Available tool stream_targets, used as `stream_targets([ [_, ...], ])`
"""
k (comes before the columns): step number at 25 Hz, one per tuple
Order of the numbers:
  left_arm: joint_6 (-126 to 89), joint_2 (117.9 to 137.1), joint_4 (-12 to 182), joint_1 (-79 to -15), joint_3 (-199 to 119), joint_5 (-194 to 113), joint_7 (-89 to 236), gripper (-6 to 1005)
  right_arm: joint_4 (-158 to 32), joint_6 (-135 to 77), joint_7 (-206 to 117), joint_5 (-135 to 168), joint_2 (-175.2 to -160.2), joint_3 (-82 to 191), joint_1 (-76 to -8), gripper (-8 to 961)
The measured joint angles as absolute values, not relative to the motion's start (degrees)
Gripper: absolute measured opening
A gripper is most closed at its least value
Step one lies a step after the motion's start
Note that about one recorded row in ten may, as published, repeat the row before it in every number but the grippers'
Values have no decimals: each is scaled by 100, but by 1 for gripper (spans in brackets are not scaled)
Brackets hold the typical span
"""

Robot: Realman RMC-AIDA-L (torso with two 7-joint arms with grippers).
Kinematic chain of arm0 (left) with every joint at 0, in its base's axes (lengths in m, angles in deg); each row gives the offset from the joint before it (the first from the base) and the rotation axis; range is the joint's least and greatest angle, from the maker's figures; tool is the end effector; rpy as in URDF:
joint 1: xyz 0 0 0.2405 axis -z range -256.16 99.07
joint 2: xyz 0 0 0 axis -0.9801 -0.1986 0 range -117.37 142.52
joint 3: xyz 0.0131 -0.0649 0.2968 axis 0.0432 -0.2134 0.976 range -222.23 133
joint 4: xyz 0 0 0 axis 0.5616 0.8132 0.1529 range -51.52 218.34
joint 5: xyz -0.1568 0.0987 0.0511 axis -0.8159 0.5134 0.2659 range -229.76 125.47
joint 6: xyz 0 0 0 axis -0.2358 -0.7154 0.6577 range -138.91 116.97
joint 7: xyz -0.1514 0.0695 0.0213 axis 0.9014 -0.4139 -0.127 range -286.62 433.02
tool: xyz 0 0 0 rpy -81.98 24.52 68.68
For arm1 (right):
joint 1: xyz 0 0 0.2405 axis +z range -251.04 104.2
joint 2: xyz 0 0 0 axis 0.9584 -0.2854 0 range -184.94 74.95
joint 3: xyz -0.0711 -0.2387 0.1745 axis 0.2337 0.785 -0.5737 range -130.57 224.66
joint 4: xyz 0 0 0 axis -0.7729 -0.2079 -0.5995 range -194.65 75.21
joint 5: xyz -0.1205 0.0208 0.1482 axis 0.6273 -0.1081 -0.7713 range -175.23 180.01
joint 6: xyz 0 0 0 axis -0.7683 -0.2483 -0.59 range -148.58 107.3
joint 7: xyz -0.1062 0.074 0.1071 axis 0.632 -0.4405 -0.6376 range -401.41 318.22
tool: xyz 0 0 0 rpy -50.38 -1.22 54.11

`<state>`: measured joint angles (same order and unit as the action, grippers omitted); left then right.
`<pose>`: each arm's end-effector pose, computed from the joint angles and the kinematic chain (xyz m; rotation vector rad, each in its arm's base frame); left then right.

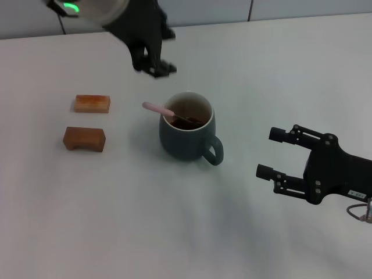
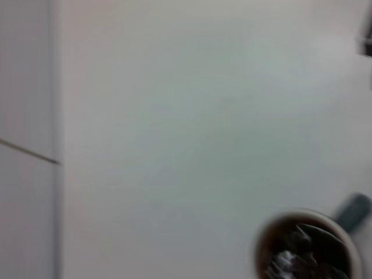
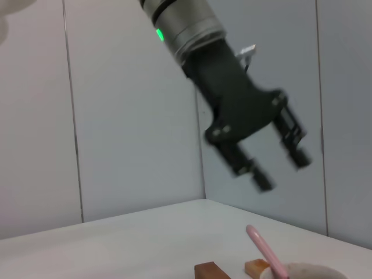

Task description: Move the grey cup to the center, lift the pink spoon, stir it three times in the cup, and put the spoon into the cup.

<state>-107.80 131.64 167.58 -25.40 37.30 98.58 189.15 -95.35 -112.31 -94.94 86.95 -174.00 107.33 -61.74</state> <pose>-0.0942 0.4031 -0.0374 -2.7701 0.3671 0.6669 0.3044 0.2557 -0.0504 -2.5532 0.3052 0.9459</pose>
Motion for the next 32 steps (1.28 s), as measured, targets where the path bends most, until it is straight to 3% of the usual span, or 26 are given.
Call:
stream_targets([
  [3, -10780, 13164, 16758, -2540, 3730, 9858, 18915, 525, -9533, -11230, -9492, 8713, -17400, 10701, -6186, 755],
  [5, -10098, 13107, 17397, -3025, 2823, 8955, 18825, 557, -9532, -11230, -9492, 8735, -17400, 10682, -6188, 755],
  [13, -9825, 13074, 17624, -3512, 1480, 7372, 18369, 556, -9533, -11249, -9501, 8739, -17400, 10680, -6191, 755],
  [14, -10152, 12945, 17397, -3725, 711, 6440, 18101, 556, -9537, -11253, -9508, 8739, -17400, 10679, -6193, 755],
  [18, -10484, 12773, 17004, -3845, 395, 6037, 18060, 557, -9565, -11269, -9523, 8739, -17399, 10672, -6202, 755],
  [19, -10718, 12635, 16498, -3997, 166, 5756, 17987, 557, -9571, -11270, -9526, 8739, -17398, 10670, -6206, 755],
  [21, -10850, 12541, 16100, -4156, 118, 5652, 17832, 557, -9575, -11270, -9530, 8739, -17389, 10665, -6218, 755],
  [25, -10889, 12510, 15913, -4253, 112, 5629, 17713, 611, -9583, -11269, -9544, 8739, -17383, 10633, -6261, 755],
  [26, -10941, 12487, 15453, -4536, 121, 5631, 17290, 625, -9590, -11275, -9577, 8739, -17373, 10603, -6278, 755],
  [31, -10953, 12456, 14860, -4697, 98, 5640, 16836, 767, -9680, -11289, -9650, 8739, -17352, 10541, -6343, 755],
  [32, -10951, 12367, 13901, -4832, -32, 5647, 16180, 795, -9680, -11289, -9650, 8739, -17352, 10541, -6343, 755],
])
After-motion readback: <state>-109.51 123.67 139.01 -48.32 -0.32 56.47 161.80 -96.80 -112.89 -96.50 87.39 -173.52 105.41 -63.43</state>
